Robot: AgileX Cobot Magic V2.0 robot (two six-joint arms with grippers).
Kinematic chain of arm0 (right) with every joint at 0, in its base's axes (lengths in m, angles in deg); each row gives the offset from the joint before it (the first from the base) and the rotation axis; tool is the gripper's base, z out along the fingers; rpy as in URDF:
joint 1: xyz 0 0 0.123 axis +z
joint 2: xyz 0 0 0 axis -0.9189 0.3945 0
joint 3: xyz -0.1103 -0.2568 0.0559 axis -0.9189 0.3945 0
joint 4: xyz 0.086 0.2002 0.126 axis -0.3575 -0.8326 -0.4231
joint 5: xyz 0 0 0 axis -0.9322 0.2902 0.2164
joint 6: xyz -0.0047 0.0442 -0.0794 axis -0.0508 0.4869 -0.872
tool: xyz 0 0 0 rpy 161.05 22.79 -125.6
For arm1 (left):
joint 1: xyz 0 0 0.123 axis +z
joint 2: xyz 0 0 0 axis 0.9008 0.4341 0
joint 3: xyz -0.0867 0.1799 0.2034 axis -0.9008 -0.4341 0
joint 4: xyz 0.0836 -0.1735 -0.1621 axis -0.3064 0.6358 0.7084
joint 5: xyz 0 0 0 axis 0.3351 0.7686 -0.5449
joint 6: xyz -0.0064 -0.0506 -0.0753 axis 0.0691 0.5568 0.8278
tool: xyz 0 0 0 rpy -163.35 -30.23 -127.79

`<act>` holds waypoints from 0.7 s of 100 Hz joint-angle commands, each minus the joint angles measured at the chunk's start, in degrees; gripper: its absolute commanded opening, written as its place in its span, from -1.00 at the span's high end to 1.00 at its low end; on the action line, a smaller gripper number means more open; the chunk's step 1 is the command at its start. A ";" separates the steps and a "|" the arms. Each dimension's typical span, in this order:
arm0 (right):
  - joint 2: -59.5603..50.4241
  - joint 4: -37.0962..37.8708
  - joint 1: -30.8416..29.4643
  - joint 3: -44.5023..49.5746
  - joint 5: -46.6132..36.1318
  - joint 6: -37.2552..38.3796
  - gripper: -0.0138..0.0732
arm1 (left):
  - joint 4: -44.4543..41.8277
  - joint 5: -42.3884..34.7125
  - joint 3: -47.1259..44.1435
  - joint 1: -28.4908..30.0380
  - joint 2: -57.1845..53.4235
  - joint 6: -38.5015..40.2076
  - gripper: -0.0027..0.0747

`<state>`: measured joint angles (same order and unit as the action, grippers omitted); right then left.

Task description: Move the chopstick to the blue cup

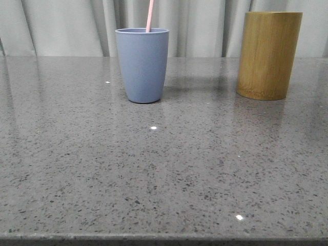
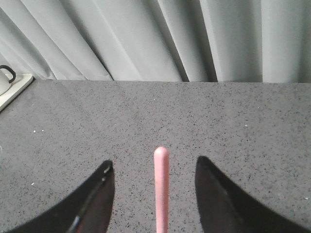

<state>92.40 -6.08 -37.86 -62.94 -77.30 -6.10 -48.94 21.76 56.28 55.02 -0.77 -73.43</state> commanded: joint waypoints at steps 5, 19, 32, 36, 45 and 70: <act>-5.86 2.28 -0.41 -2.14 -3.26 -4.30 -0.26 | 0.03 -4.06 1.55 0.11 0.07 0.65 -0.29; -10.90 4.35 -2.44 -2.14 0.12 -5.37 -0.26 | 0.03 -4.06 1.55 0.11 0.07 0.65 -0.29; -15.71 5.69 -6.94 -2.14 7.61 -5.37 -0.26 | 0.03 -4.06 1.55 0.11 0.07 0.65 -0.29; -17.29 7.27 -8.41 -2.14 10.17 -5.37 -0.26 | 0.03 -4.06 1.55 0.11 0.07 0.65 -0.29; -20.58 11.93 -12.48 -2.14 17.53 -5.37 -0.26 | 0.03 -4.06 1.55 0.11 0.07 0.65 -0.29; -30.22 18.75 -21.56 2.01 34.90 -5.37 -0.26 | 0.03 -4.06 1.55 0.11 0.07 0.65 -0.29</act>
<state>66.68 10.53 -57.29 -61.77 -43.11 -10.73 -48.94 21.76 56.28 55.02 -0.77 -73.43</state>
